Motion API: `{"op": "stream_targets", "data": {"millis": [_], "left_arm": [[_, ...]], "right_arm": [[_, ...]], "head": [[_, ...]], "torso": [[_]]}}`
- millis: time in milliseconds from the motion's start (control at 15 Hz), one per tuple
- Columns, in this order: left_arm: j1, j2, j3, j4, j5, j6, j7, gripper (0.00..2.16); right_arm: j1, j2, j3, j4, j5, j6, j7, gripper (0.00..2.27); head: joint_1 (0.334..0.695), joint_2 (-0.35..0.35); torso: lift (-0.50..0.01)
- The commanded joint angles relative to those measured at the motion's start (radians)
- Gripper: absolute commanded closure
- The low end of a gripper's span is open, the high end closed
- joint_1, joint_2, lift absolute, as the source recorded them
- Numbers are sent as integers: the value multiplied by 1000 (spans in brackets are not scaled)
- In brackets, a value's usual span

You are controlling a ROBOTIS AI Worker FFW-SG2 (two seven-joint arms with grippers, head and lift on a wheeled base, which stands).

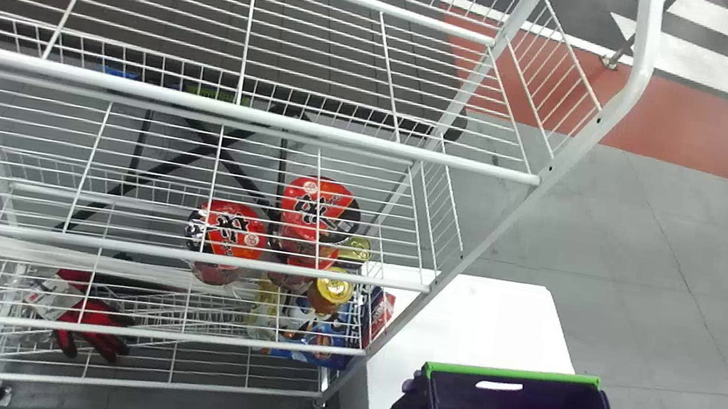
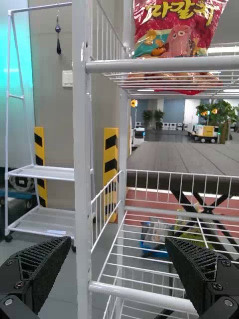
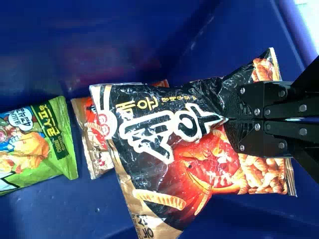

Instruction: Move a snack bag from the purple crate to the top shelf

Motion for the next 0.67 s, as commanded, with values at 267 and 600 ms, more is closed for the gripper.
{"op": "stream_targets", "data": {"millis": [267,600], "left_arm": [[-1,-2,2,0,1,0,0,120],[-1,-2,0,-2,1,0,3,120]], "right_arm": [[0,-2,-1,0,1,-12,3,2135],[0,-2,-1,0,3,-18,3,2135]], "head": [[695,-350],[695,-350]], "torso": [[-189],[-169]]}}
